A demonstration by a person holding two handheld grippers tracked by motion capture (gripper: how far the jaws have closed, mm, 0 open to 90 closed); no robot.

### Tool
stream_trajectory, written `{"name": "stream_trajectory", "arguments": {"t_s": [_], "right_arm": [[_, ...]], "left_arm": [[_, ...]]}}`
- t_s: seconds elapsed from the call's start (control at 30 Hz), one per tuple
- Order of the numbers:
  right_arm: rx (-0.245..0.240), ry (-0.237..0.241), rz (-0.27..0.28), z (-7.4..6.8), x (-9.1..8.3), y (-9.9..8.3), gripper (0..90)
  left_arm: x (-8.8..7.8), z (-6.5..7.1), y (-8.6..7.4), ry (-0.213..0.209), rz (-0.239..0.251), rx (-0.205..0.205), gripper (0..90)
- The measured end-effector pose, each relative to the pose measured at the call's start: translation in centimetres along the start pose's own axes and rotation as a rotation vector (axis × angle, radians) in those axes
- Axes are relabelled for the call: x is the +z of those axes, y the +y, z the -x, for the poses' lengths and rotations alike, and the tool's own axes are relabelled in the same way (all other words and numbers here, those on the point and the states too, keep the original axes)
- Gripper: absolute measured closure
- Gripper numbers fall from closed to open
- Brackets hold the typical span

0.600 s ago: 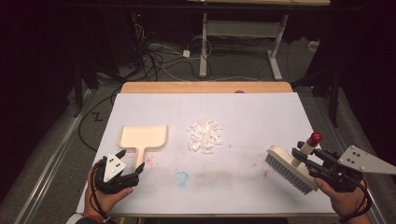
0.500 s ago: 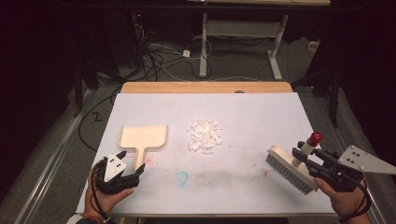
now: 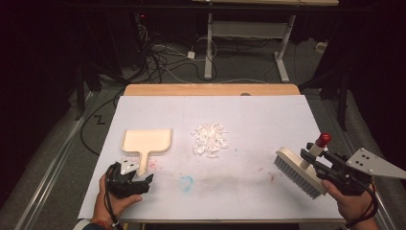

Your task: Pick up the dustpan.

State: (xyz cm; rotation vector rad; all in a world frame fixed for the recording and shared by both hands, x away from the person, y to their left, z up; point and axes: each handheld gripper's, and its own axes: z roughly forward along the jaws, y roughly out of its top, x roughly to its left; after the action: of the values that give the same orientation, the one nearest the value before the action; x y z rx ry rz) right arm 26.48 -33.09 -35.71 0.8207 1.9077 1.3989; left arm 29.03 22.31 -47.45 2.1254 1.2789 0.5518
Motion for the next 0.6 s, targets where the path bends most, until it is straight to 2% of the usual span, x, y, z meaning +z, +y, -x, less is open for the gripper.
{"name": "stream_trajectory", "arguments": {"t_s": [0.07,0.1,0.17,0.27,0.33,0.37,0.43,0.6], "right_arm": [[-0.007,-0.007,-0.005,-0.1,0.1,-0.1,69.5],[-0.01,-0.013,-0.002,-0.2,0.1,-0.1,69.5],[-0.023,-0.012,-0.003,-0.2,0.0,0.0,69.5],[-0.019,-0.011,-0.001,-0.3,0.0,0.0,69.4],[-0.016,-0.014,-0.002,-0.2,0.1,-0.1,69.4],[-0.012,-0.011,-0.01,-0.1,0.2,-0.1,69.4],[-0.007,-0.012,-0.014,0.0,0.3,-0.3,69.4],[-0.009,-0.007,-0.021,-0.1,0.5,-0.4,69.4]], "left_arm": [[0.8,-0.3,0.5,0.014,-0.019,-0.031,22.0],[1.8,-0.7,1.2,0.026,-0.04,-0.044,22.3],[2.3,-0.9,1.5,0.04,-0.047,-0.055,24.1],[3.8,-1.9,2.4,0.028,-0.045,-0.13,25.4],[4.1,-2.1,2.7,0.021,-0.045,-0.145,26.0],[4.7,-2.4,3.3,0.03,-0.041,-0.173,27.1],[5.0,-2.5,3.7,0.04,-0.042,-0.173,33.1],[5.4,-3.2,4.4,0.035,-0.047,-0.17,48.8]]}}
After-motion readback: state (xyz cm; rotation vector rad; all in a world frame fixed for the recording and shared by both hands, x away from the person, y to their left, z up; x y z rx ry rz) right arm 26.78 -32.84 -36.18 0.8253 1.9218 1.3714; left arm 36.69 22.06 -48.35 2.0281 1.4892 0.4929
